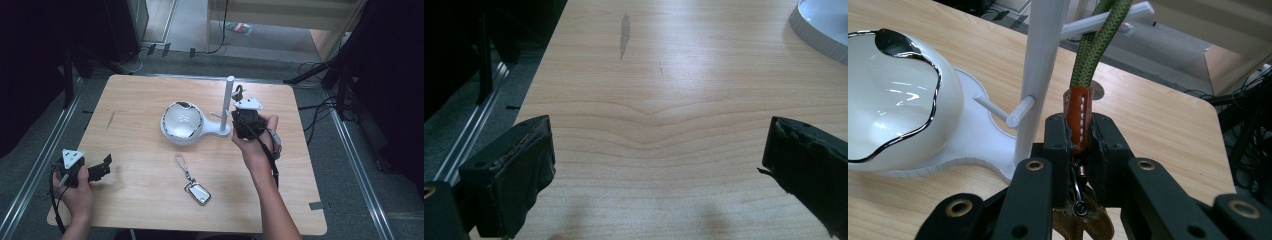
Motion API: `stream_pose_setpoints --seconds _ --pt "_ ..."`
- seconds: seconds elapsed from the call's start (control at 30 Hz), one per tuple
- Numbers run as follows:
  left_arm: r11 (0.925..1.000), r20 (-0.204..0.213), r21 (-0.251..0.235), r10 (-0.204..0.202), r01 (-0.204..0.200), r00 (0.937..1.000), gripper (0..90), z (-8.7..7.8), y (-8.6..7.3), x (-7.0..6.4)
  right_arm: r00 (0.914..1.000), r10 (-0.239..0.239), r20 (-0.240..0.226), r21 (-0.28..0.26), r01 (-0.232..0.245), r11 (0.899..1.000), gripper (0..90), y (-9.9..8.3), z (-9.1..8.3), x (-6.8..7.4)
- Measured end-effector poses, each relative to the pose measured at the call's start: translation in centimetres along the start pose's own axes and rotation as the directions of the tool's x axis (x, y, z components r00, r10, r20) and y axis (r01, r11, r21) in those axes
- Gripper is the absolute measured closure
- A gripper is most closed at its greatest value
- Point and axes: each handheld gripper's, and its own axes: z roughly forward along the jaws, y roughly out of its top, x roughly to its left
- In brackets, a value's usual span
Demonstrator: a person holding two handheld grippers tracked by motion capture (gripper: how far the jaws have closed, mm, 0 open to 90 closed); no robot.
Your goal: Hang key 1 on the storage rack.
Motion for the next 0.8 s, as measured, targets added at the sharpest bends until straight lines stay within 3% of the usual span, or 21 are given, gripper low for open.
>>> stream_pose_setpoints --seconds 0.23,0.5,0.8 --pt "1.0000 -0.001 -0.002 -0.005 0.005 1.0000 0.6 0.0 0.0 0.0 0.9971 0.056 -0.051 -0.007 -0.056 0.998 69.3 -0.8 0.4 -0.5" --pt "1.0000 -0.003 0.000 -0.004 0.004 1.0000 0.6 0.0 0.0 -0.1 0.9948 0.060 -0.083 0.015 -0.058 0.998 67.6 -1.1 0.3 -0.6" --pt "1.0000 0.000 0.001 -0.003 0.003 1.0000 0.6 0.0 0.0 0.0 0.9888 0.068 -0.133 0.109 -0.053 0.993 64.8 -1.5 0.6 -0.3"
